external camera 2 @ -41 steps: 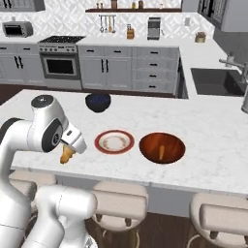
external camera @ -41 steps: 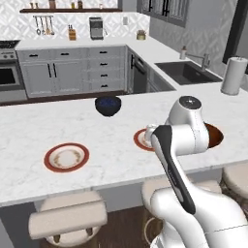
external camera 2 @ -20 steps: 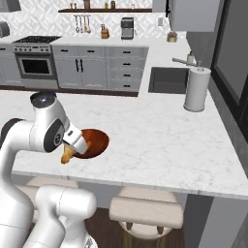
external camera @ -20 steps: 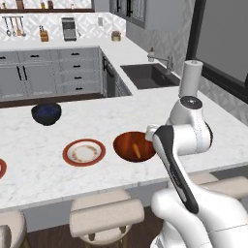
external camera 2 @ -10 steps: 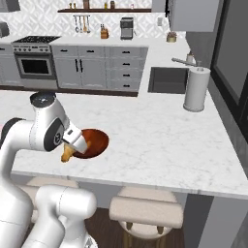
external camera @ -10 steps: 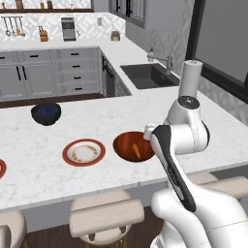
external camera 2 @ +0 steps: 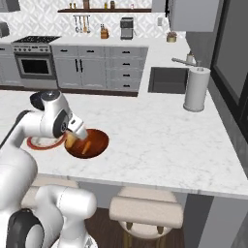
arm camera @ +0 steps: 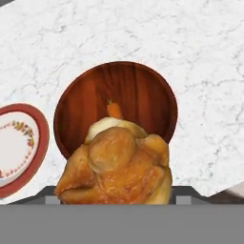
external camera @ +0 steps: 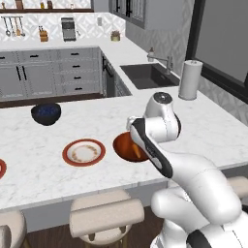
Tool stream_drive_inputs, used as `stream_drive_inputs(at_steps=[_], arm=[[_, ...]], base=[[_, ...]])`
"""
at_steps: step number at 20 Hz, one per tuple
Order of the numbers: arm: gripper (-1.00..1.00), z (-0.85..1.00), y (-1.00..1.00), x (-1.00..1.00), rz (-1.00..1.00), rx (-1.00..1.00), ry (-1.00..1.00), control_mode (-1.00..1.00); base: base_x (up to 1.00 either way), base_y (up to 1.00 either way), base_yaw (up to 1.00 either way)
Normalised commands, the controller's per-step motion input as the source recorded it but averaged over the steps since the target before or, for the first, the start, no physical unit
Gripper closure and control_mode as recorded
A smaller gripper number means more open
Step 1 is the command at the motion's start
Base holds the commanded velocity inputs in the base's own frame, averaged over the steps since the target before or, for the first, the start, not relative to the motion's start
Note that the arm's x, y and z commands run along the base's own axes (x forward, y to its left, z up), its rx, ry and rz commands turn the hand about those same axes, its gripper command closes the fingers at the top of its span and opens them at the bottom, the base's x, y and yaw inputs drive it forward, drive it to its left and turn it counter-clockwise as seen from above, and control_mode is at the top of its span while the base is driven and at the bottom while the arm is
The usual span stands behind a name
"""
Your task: Pick the chicken drumstick and carrot from their plates and place them in the bowl. Then put the bowl in the fridge.
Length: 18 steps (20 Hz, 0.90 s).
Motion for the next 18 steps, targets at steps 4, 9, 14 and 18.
stream_drive_inputs(at_steps=[4, 9, 14, 18], arm=[[1.00, -0.45, 0.01, 1.00, 0.00, 0.00, 0.16, -1.00], [1.00, -0.65, -0.18, 0.98, 0.00, 0.00, 0.16, -1.00], [1.00, -0.68, 0.00, 0.61, 0.00, -0.08, 0.10, -1.00], [1.00, -0.39, 0.00, 0.00, -0.01, 0.00, 0.07, -1.00]], base=[[0.00, 0.00, 0.00], [0.00, 0.00, 0.00], [0.00, 0.00, 0.00], [0.00, 0.00, 0.00]])
